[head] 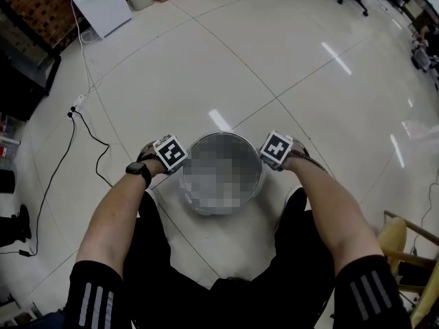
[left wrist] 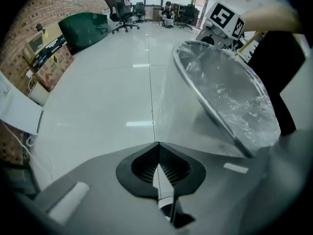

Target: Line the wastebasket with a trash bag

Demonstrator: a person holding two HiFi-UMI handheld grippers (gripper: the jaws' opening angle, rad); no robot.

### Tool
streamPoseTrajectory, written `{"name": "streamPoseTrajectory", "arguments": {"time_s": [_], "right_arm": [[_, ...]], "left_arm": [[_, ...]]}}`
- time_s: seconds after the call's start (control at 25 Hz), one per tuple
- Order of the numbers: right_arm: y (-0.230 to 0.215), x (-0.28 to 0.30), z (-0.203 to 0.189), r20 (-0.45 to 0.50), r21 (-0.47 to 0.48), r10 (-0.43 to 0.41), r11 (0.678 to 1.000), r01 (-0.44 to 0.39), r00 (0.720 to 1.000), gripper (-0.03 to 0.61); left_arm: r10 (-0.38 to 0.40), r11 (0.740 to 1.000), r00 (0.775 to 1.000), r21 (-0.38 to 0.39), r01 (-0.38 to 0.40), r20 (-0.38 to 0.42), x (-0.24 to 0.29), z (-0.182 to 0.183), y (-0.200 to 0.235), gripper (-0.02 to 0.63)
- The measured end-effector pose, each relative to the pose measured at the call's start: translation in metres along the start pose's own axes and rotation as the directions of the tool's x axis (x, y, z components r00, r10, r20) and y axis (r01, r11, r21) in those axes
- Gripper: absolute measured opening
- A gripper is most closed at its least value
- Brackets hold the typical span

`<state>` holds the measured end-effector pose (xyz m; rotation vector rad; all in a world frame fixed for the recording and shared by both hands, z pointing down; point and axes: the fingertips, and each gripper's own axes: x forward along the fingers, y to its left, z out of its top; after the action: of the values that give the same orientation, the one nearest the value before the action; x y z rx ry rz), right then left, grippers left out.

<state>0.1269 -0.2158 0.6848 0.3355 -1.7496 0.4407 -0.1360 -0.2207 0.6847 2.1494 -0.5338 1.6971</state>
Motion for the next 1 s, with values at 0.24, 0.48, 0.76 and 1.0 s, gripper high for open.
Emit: {"name": "streamPoseTrajectory", "arguments": {"time_s": [0.24, 0.48, 0.76, 1.0], "right_arm": [[0.012, 0.018, -0.001, -0.036, 0.002, 0.075, 0.997, -0.075, 0.997, 0.006], [0.010, 0.005, 0.012, 0.052, 0.076, 0.097, 0.992, -0.101, 0.994, 0.069], [-0.013, -0.037, 0.003, 0.206, 0.176, 0.021, 0.983, -0.058, 0.978, 0.118], [-0.013, -0.090, 0.007, 0.338, 0.133, -0.089, 0.990, 0.046, 0.937, 0.117]], "left_arm": [[-0.068, 0.997, 0.996, -0.043, 0.066, -0.049, 0.019, -0.004, -0.010, -0.008], [0.042, 0.998, 0.999, -0.046, -0.041, 0.008, 0.002, 0.003, 0.013, 0.001], [-0.014, 0.977, 0.980, -0.207, 0.055, 0.197, -0.046, 0.009, 0.007, 0.059], [-0.064, 0.991, 0.958, -0.094, 0.094, 0.280, -0.079, 0.005, -0.031, 0.077]]}}
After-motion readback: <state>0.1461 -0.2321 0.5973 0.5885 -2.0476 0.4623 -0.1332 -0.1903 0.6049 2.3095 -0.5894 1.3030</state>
